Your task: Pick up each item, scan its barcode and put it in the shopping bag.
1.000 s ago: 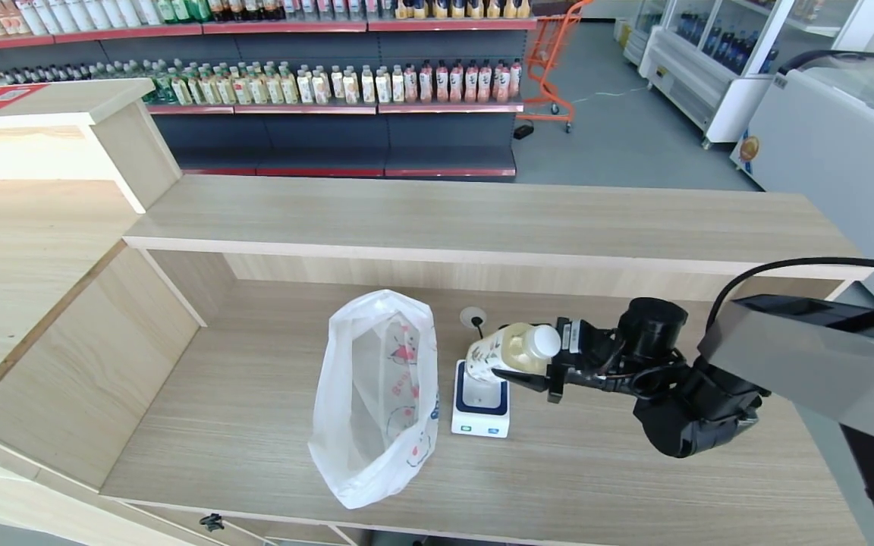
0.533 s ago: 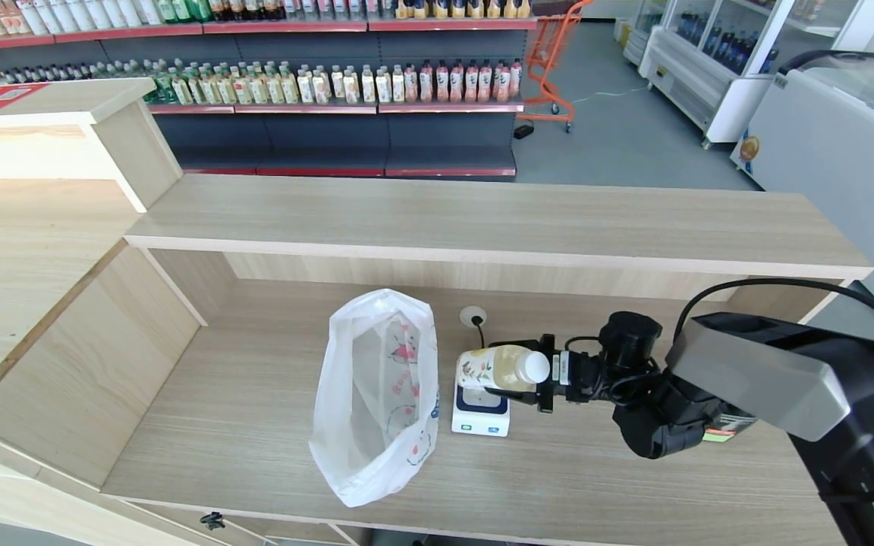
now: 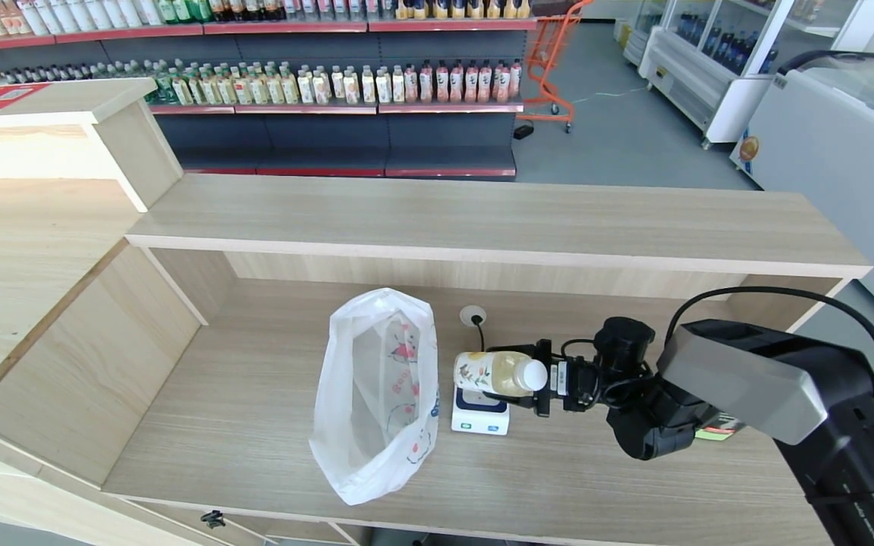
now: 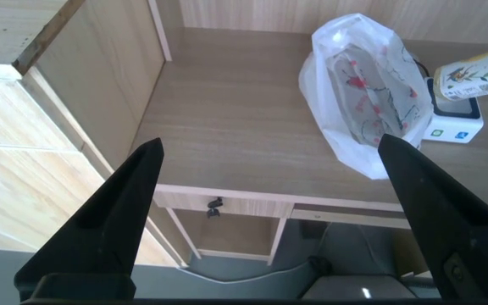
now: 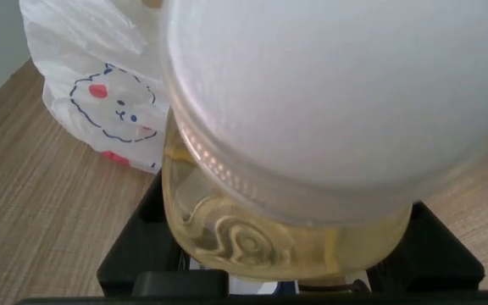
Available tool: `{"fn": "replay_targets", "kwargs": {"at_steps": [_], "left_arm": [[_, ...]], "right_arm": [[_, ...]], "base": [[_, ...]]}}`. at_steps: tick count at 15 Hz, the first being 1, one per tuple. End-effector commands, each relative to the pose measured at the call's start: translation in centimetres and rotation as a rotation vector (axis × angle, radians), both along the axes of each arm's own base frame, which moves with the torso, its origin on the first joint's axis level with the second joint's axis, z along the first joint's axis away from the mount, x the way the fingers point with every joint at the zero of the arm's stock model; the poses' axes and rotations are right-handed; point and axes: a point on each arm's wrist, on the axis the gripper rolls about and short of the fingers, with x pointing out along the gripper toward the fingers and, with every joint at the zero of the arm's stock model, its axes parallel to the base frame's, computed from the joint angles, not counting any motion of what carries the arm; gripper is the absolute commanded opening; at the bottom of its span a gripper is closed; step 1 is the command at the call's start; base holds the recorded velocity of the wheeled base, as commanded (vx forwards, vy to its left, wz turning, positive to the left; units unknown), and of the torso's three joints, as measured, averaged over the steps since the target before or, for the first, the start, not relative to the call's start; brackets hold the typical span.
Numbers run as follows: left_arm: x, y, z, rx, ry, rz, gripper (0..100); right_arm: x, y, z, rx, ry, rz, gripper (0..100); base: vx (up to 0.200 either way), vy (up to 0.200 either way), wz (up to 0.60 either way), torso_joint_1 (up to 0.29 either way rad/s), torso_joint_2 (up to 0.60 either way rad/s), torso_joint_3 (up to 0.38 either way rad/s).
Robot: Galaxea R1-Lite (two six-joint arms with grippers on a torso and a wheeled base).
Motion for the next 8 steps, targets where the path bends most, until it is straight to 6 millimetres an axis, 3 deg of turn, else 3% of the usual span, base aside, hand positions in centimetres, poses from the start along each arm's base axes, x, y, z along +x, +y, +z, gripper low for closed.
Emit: {"fn": "replay_targets", "kwargs": {"at_steps": [1,8], "left_arm": [[0.0,0.0,0.0,0.000,0.000,0.000,100],[0.0,0.0,0.0,0.000,0.000,0.000,100]], "right_arm": [[0.1,-0.1,-0.2,-0.002,0.006,-0.005,0],[1.4,0.0,1.5,0.020,-0.090,0.002,0]], "base": [[0.000,0.000,0.00,0.000,0.00,0.000],[0.000,0.000,0.00,0.000,0.00,0.000]]}}
